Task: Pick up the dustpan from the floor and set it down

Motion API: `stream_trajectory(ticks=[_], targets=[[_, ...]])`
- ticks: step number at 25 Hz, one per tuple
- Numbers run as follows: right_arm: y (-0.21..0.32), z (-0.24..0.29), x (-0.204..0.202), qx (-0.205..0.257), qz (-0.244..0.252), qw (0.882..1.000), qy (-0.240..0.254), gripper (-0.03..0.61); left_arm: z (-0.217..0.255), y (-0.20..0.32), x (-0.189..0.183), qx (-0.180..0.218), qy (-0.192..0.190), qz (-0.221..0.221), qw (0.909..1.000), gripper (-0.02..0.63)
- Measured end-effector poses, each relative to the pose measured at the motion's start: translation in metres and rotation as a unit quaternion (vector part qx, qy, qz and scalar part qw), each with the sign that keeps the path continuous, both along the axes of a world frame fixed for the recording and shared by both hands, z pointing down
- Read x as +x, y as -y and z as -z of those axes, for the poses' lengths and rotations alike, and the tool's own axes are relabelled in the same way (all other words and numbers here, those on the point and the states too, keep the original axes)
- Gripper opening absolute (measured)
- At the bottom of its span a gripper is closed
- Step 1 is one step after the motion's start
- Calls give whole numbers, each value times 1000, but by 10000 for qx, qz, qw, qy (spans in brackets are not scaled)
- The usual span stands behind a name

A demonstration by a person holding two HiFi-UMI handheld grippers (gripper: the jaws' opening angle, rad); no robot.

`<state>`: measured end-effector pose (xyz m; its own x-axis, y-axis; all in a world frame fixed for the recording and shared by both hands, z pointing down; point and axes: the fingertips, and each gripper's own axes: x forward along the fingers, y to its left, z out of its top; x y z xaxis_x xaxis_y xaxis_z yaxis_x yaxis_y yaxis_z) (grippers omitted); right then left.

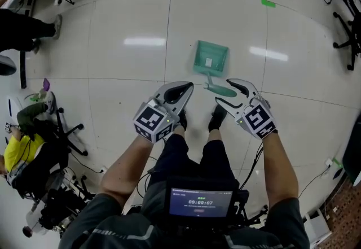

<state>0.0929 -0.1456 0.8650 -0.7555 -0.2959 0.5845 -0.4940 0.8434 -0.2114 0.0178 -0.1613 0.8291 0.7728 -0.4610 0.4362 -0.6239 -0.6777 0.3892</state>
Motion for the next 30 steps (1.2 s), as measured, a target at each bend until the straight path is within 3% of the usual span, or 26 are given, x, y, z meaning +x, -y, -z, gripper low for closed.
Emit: stream_trajectory(ticks=[7,10,15,17,26,30], targets=[[-8,-73,-7,-51,390,9983,-432,284,-63,3,4,-247,77,173,9995,23],[-8,-91,-8,12,389,9979,-510,229,-80,-1,8,-281,72,126,9995,23],[-5,-110,-14,69,495,9973,-546,222,-101,-4,11,-427,86,169,9989,23],[-5,-116,-16,130,497,9970,-576,159,-106,-5,10,-470,58,222,9986,23],[-8,-128,-19,257,388,9981,-403,154,-125,-25,10,-499,42,160,9986,23],[-2,-114,-25,279,333,9984,-349,149,-108,-22,3,-461,31,182,9988,23]])
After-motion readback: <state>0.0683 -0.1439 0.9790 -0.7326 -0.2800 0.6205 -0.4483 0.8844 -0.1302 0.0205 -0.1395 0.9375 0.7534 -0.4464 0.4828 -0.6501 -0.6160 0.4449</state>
